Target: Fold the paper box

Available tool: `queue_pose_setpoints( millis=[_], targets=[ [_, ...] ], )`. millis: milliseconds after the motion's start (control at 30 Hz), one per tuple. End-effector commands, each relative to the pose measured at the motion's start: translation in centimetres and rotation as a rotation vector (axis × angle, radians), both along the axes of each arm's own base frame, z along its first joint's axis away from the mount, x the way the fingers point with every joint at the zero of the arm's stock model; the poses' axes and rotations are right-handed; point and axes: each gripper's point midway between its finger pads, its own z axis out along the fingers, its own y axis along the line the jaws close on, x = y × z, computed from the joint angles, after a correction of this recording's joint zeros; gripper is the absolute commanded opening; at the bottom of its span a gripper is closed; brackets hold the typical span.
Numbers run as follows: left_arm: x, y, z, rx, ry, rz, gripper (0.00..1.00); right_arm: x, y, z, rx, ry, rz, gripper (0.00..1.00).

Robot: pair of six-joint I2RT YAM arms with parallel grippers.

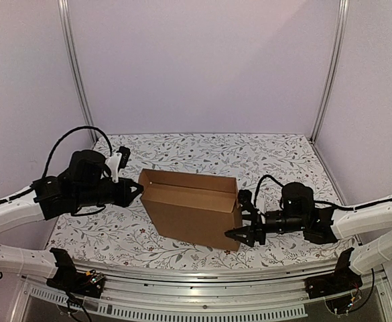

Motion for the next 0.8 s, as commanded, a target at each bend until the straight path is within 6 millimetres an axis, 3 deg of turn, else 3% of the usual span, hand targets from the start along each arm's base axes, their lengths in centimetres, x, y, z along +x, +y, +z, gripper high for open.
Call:
queue_pose_setpoints(
  millis=[0, 367, 767],
  targets=[
    [-3.1, 0.6, -5.2, 0.130, 0.159, -0.052, 0.00, 2.0, -0.6, 1.4, 0.041, 0.010, -0.131, 0.75],
    [-2.8, 0.0, -5.0, 0.157, 0.152, -0.046, 0.00, 2.0, -1.3, 3.3, 0.084, -0.014, -0.157, 0.98],
    [-2.9, 0.1, -6.1, 0.189, 0.163, 0.017, 0.00, 1.3, -3.5, 5.2, 0.105, 0.016, -0.215, 0.99]
  ],
)
